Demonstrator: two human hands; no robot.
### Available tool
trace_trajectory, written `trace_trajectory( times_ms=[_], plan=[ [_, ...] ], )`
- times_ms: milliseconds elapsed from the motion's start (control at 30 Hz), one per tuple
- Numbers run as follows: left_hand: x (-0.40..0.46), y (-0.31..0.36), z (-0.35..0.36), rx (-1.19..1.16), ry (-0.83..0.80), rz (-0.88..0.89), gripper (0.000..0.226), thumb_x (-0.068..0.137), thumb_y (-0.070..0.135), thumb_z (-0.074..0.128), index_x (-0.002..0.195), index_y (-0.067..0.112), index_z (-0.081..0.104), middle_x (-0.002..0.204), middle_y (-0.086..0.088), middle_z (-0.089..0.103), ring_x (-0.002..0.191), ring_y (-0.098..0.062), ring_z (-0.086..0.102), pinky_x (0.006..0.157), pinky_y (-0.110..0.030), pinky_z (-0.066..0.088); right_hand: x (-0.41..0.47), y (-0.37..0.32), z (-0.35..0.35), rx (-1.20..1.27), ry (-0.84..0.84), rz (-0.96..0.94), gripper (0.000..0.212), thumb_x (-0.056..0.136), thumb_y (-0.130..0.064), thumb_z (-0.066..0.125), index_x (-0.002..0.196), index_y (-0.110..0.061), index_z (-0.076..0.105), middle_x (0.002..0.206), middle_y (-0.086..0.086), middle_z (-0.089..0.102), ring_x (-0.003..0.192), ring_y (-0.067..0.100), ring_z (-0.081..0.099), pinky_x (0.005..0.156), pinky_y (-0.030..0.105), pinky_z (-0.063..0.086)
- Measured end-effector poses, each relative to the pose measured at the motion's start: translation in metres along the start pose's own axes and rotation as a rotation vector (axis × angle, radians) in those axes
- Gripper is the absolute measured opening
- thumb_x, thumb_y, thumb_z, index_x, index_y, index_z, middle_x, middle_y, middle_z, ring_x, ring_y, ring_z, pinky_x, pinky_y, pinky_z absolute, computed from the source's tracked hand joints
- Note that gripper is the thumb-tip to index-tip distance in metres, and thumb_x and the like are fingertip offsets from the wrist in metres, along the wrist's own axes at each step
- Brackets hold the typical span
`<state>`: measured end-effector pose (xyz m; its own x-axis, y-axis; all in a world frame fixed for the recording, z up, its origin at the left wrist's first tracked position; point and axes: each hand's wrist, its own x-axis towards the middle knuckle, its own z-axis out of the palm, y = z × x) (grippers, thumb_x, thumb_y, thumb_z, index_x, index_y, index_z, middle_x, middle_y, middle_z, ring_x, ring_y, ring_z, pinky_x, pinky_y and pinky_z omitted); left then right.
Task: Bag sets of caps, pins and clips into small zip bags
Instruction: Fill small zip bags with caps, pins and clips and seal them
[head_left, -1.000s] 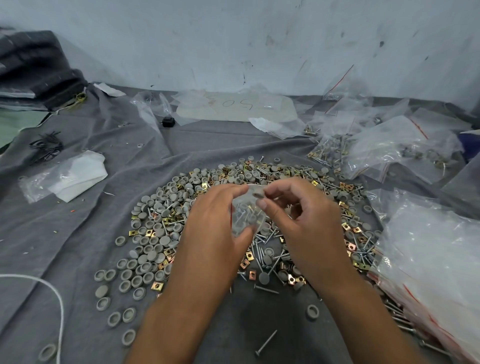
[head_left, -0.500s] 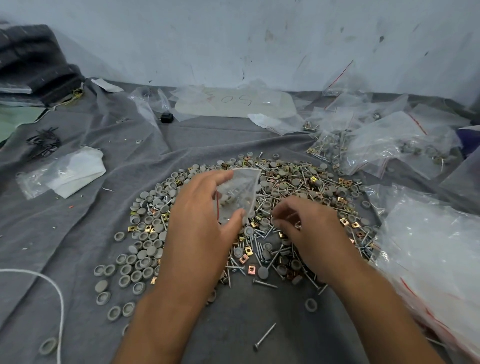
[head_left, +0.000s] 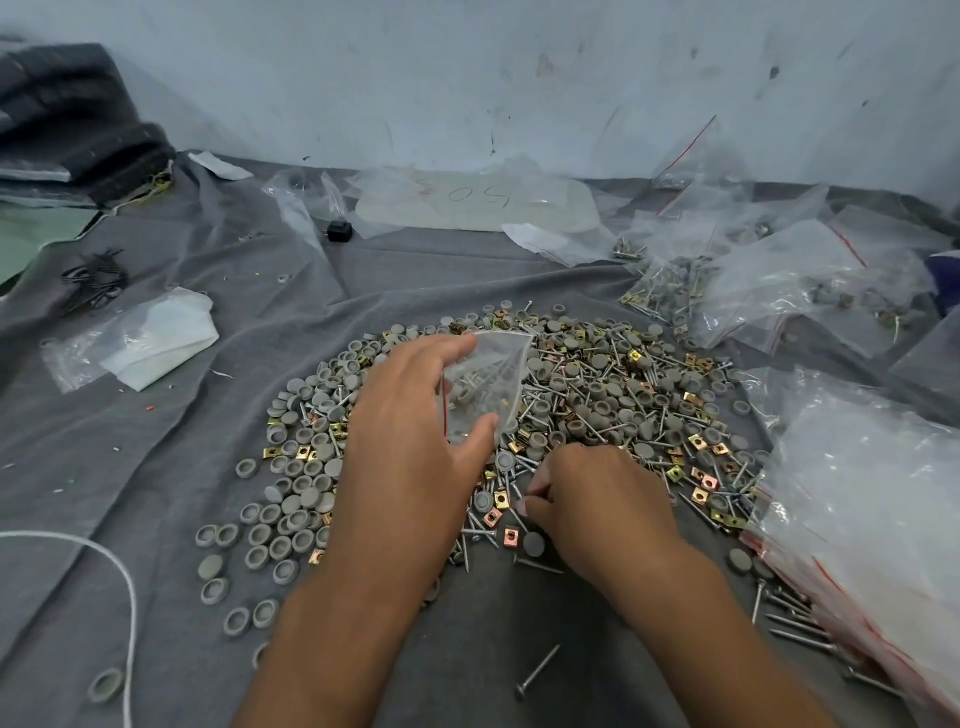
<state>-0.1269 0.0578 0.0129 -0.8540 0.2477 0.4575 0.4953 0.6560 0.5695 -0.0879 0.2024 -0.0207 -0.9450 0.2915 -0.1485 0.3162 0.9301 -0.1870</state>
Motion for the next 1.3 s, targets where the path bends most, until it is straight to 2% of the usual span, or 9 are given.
trace_trajectory(
  times_ms=[200, 367, 533, 633, 733, 867, 1033, 1133, 1300],
  plan=[
    [-0.001, 0.0, -0.001, 0.0, -0.011, -0.001, 0.056, 0.079, 0.022, 0.08, 0.131, 0.021, 0.059, 0.122, 0.01, 0.059, 0.109, -0.009, 0.054, 0.095, -0.017, 0.036, -0.006, -0.002, -0.004, -0.087, -0.133, -0.019, 0.022, 0.095, -0.038, 0.058, 0.106, -0.021, 0.069, 0.113, 0.003, 0.069, 0.114, 0.028, 0.057, 0.079, 0.035, 0.043],
    [-0.001, 0.001, 0.0, -0.007, -0.005, -0.003, 0.055, 0.078, 0.02, 0.081, 0.13, 0.019, 0.061, 0.119, 0.009, 0.06, 0.106, -0.01, 0.055, 0.093, -0.015, 0.034, -0.015, 0.001, -0.009, -0.168, -0.043, -0.061, 0.018, 0.101, -0.033, 0.054, 0.114, -0.024, 0.061, 0.121, 0.001, 0.062, 0.119, 0.027, 0.051, 0.077, 0.034, 0.037],
    [0.0, 0.003, 0.001, -0.007, -0.012, -0.002, 0.055, 0.079, 0.021, 0.08, 0.13, 0.02, 0.06, 0.121, 0.009, 0.06, 0.107, -0.009, 0.055, 0.094, -0.017, 0.036, -0.019, -0.004, -0.011, -0.137, -0.052, -0.067, 0.022, 0.097, -0.041, 0.053, 0.102, -0.022, 0.063, 0.113, 0.003, 0.065, 0.112, 0.027, 0.054, 0.072, 0.035, 0.034],
    [0.0, 0.003, 0.001, -0.013, -0.008, -0.003, 0.055, 0.079, 0.021, 0.08, 0.13, 0.02, 0.06, 0.122, 0.009, 0.06, 0.108, -0.009, 0.054, 0.095, -0.019, 0.037, -0.019, -0.003, -0.011, -0.086, -0.046, -0.074, 0.025, 0.098, -0.043, 0.047, 0.084, -0.024, 0.051, 0.099, 0.003, 0.062, 0.098, 0.026, 0.051, 0.071, 0.034, 0.034],
    [0.0, 0.003, 0.001, -0.012, -0.008, -0.007, 0.055, 0.079, 0.022, 0.08, 0.131, 0.02, 0.06, 0.122, 0.009, 0.06, 0.108, -0.01, 0.055, 0.096, -0.021, 0.039, -0.017, 0.001, -0.011, -0.081, -0.026, -0.088, 0.023, 0.1, -0.038, 0.046, 0.081, -0.024, 0.047, 0.091, 0.0, 0.054, 0.089, 0.025, 0.042, 0.069, 0.033, 0.032],
    [-0.001, 0.002, 0.001, -0.009, -0.011, -0.007, 0.055, 0.079, 0.022, 0.08, 0.13, 0.021, 0.06, 0.122, 0.009, 0.06, 0.108, -0.009, 0.055, 0.096, -0.018, 0.036, -0.016, 0.004, -0.008, -0.144, -0.013, -0.151, 0.018, 0.102, -0.03, 0.051, 0.085, -0.028, 0.046, 0.106, 0.0, 0.064, 0.105, 0.025, 0.054, 0.07, 0.034, 0.034],
    [-0.001, 0.002, 0.002, -0.012, -0.013, -0.011, 0.055, 0.08, 0.023, 0.079, 0.131, 0.023, 0.059, 0.121, 0.011, 0.059, 0.109, -0.007, 0.053, 0.095, -0.016, 0.035, -0.013, 0.016, -0.006, 0.149, 0.084, -0.133, 0.016, 0.103, -0.037, 0.048, 0.095, -0.03, 0.06, 0.102, -0.013, 0.058, 0.101, 0.015, 0.051, 0.077, 0.036, 0.047],
    [-0.001, 0.002, 0.001, -0.009, -0.01, -0.008, 0.054, 0.08, 0.023, 0.079, 0.13, 0.023, 0.06, 0.119, 0.012, 0.059, 0.108, -0.007, 0.053, 0.093, -0.014, 0.033, -0.009, 0.028, -0.011, 0.246, 0.082, -0.21, 0.012, 0.103, -0.042, 0.049, 0.092, -0.04, 0.048, 0.1, -0.023, 0.045, 0.101, 0.006, 0.036, 0.079, 0.031, 0.036],
    [0.0, 0.002, 0.003, -0.013, -0.022, -0.004, 0.054, 0.08, 0.022, 0.08, 0.13, 0.023, 0.06, 0.12, 0.011, 0.059, 0.108, -0.008, 0.054, 0.094, -0.014, 0.033, -0.007, 0.03, -0.014, 0.223, -0.02, -0.33, 0.014, 0.097, -0.034, 0.062, 0.096, -0.041, 0.05, 0.092, -0.019, 0.054, 0.094, 0.006, 0.049, 0.083, 0.034, 0.046]
  ],
)
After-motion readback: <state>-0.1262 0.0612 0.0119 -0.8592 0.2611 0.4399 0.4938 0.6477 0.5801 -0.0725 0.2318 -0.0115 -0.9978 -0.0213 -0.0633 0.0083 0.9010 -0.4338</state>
